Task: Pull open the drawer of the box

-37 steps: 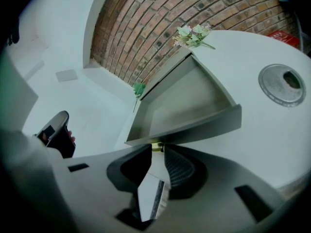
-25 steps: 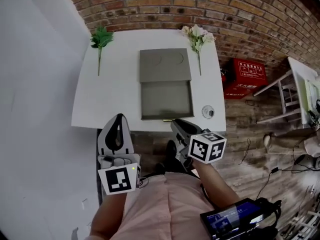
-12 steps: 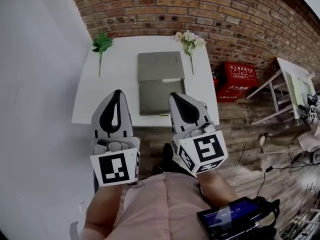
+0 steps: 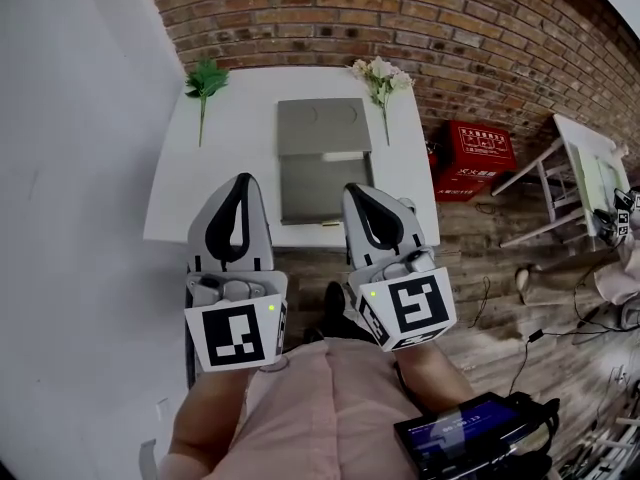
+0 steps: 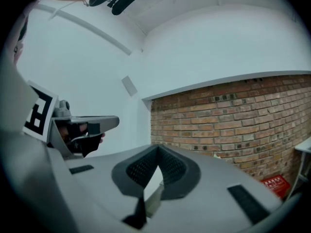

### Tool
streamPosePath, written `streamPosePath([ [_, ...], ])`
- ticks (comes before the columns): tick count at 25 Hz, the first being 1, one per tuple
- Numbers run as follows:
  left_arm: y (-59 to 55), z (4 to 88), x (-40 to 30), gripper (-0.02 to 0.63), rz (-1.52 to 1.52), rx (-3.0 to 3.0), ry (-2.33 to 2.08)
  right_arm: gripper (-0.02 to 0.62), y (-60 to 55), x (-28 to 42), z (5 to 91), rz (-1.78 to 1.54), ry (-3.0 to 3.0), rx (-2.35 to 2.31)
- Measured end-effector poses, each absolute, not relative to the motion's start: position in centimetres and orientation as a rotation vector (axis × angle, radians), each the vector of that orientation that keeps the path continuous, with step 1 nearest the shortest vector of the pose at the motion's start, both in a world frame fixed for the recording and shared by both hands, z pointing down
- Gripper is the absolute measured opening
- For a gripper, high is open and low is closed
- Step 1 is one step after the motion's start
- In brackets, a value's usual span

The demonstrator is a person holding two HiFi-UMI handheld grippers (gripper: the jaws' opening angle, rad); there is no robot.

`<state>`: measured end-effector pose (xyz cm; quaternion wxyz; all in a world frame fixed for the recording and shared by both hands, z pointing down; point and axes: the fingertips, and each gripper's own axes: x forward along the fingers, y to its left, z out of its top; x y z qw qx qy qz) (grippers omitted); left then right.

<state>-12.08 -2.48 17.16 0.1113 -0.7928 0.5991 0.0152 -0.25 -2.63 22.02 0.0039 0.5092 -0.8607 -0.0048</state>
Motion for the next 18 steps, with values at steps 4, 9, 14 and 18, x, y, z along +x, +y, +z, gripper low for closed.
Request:
streamPosePath([
  [4, -2.46, 17.3, -11.9, 0.009, 0.038, -2.337, 1.762, 0.003, -2.74, -0.27, 21.96, -0.013, -2.7, 1.597],
  [9, -2.38, 17.25, -11.87, 0.009, 0.037, -2.334, 1.769, 0.003, -2.84, -0.15, 21.89, -0.014, -2.701, 1.598],
  [14, -2.55, 17.43, -12.15, 0.009, 0.04, -2.317, 1.762, 0.003, -3.11, -0.27, 22.12, -0.016, -2.699, 1.597],
  [18, -2.78, 18.01, -12.12, 0.009, 0.021, -2.326, 1.771, 0.003, -3.33, -0.04, 22.4, -0.015, -2.696, 1.599],
])
